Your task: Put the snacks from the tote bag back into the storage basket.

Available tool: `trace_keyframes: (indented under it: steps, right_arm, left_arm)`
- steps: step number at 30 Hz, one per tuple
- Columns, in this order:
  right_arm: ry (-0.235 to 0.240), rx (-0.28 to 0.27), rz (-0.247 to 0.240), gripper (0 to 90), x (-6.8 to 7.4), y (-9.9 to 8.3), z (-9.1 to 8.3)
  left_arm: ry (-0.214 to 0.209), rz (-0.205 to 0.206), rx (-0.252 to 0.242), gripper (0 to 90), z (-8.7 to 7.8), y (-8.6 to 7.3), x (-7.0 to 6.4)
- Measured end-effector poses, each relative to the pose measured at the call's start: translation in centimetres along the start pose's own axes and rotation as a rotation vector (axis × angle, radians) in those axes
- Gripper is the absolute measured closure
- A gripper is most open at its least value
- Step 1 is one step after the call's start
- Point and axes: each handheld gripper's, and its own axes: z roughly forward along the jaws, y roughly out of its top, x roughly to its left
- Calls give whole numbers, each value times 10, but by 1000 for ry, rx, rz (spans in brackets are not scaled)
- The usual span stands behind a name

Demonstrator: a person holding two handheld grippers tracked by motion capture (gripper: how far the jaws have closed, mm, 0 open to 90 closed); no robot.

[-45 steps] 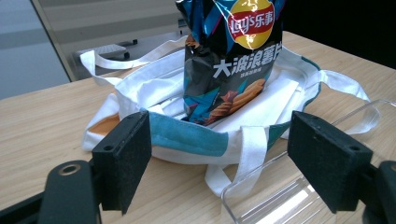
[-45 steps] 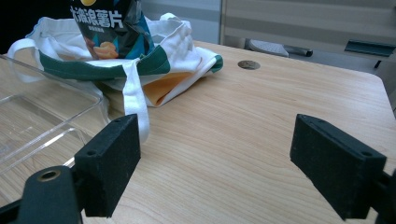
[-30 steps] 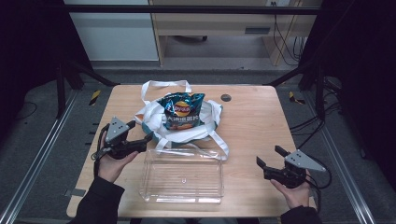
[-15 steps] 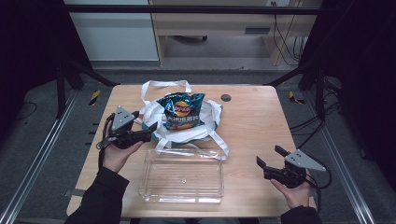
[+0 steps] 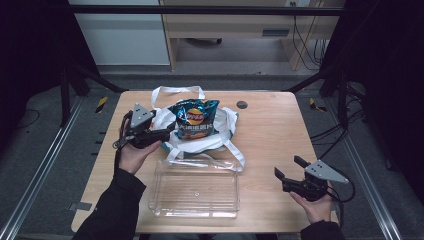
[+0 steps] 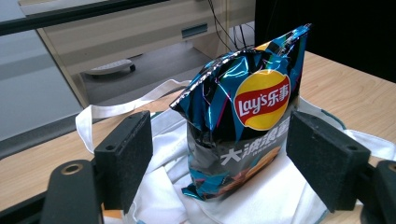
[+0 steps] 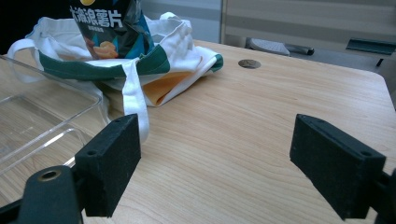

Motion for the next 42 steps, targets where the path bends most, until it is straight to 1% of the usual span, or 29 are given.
trace_keyframes:
  steps: [1,3,5,10,12,14,18,20,21,30,34,36,37,38,40,42]
  right_arm:
    - [-1,1,1,165,0,0,0]
    - [0,-1,0,165,0,0,0]
    - [0,-1,3,165,0,0,0]
    - [-1,1,3,165,-1,0,0]
    - [0,1,4,165,-1,0,0]
    - [1,2,5,166,-1,0,0]
    - [1,2,6,166,-1,0,0]
    - [3,2,9,166,0,0,0]
    - [2,2,7,166,-1,0,0]
    - [4,1,10,166,-1,0,0]
    - [4,0,11,166,-1,0,0]
    - [4,1,12,166,-1,0,0]
    - [5,1,14,166,-1,0,0]
    - [5,1,14,166,-1,0,0]
    - [6,0,13,166,-1,0,0]
    - [6,-1,15,166,-1,0,0]
  left_arm:
    - [3,5,2,224,2,2,1]
    - [4,-1,-1,225,5,4,1]
    - [5,3,1,225,6,4,2]
    - [10,-21,1,225,15,7,4]
    - [13,-23,4,225,17,8,5]
    - [21,-21,10,225,22,8,6]
    - [22,-17,16,225,28,9,6]
    - [23,-15,27,225,33,9,6]
    - [27,-6,36,225,36,10,6]
    - [36,-17,48,227,49,13,9]
    - [32,-15,51,229,53,13,11]
    - [32,-22,55,232,56,12,12]
    - [27,-34,57,236,59,11,13]
    - [27,-34,57,239,59,11,13]
    - [12,-42,68,256,64,9,14]
    - [7,-38,73,263,68,8,14]
